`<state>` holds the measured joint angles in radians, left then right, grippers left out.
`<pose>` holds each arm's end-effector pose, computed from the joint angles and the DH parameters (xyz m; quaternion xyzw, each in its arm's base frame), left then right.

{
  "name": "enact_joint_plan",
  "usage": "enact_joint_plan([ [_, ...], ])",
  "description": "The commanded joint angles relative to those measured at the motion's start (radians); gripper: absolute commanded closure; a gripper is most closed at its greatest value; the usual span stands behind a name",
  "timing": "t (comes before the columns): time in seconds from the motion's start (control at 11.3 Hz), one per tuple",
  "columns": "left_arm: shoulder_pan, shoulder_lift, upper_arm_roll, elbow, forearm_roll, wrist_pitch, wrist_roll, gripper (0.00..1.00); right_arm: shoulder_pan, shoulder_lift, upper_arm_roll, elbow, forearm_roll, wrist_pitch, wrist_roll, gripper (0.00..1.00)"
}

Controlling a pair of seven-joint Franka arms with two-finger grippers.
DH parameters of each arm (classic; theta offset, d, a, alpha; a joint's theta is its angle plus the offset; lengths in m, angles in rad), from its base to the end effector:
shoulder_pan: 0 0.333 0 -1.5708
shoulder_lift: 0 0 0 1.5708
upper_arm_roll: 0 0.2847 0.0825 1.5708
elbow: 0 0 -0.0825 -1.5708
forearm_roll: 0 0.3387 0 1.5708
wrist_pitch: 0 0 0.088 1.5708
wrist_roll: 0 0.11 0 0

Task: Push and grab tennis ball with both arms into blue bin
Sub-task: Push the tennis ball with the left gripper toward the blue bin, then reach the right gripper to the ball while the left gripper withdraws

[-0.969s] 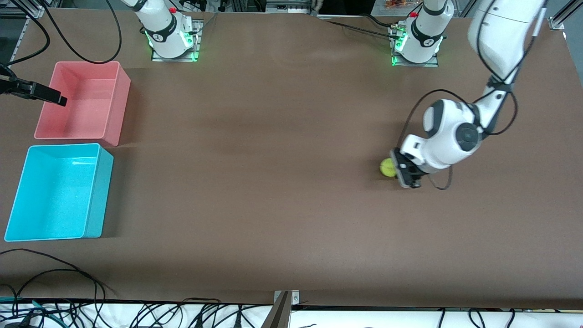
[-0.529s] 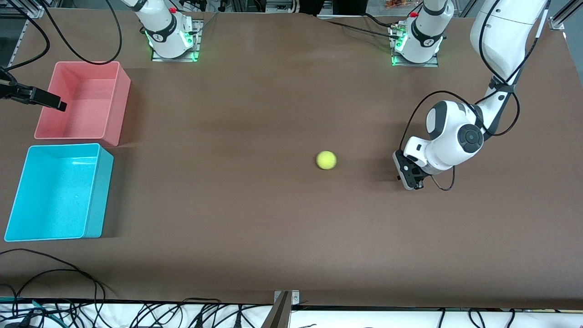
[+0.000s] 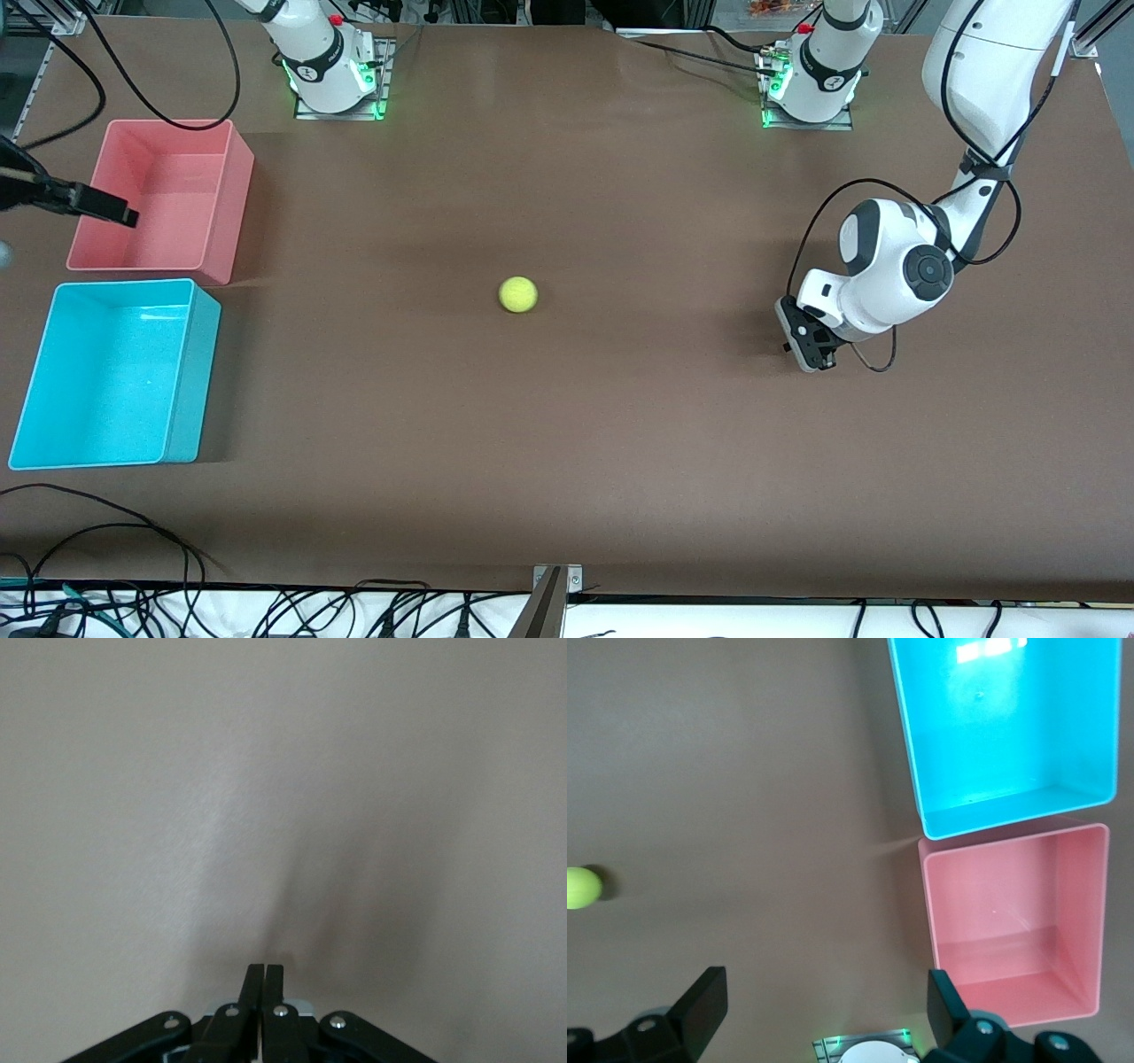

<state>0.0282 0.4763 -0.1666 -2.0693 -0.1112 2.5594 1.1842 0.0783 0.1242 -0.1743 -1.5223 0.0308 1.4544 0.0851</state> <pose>0.5475 -0.0742 0.2087 0.8202 -0.5679 0.0418 0.0554 0.5245 -0.0417 0.5381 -0.9914 0.0901 0.0949 0.0052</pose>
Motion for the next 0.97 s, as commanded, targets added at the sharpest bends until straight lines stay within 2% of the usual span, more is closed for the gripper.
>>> enact_joint_plan([
  [0.0, 0.002, -0.077, 0.047, -0.023, -0.004, -0.03, 0.018, 0.31, 0.021, 0.118, 0.018, 0.024, 0.017, 0.046, 0.005, 0.0],
  [0.09, 0.002, -0.115, 0.067, -0.037, -0.004, -0.053, 0.014, 0.0, 0.028, 0.158, 0.019, 0.024, 0.017, 0.075, 0.005, 0.0],
  [0.26, 0.004, -0.198, 0.076, -0.086, -0.004, -0.059, 0.009, 0.0, 0.032, 0.21, 0.047, 0.021, 0.024, 0.144, 0.005, 0.0],
  [0.44, 0.027, -0.345, 0.076, -0.168, -0.002, -0.06, 0.009, 0.0, 0.034, 0.245, 0.052, 0.019, 0.024, 0.184, 0.005, 0.0],
  [0.62, 0.051, -0.418, 0.076, -0.167, -0.004, -0.076, 0.006, 0.0, 0.035, 0.261, 0.052, 0.013, 0.026, 0.193, 0.005, 0.0],
  [0.88, 0.09, -0.479, 0.076, -0.125, -0.005, -0.149, -0.006, 0.0, 0.06, 0.264, 0.053, -0.093, 0.024, 0.228, 0.005, 0.0],
])
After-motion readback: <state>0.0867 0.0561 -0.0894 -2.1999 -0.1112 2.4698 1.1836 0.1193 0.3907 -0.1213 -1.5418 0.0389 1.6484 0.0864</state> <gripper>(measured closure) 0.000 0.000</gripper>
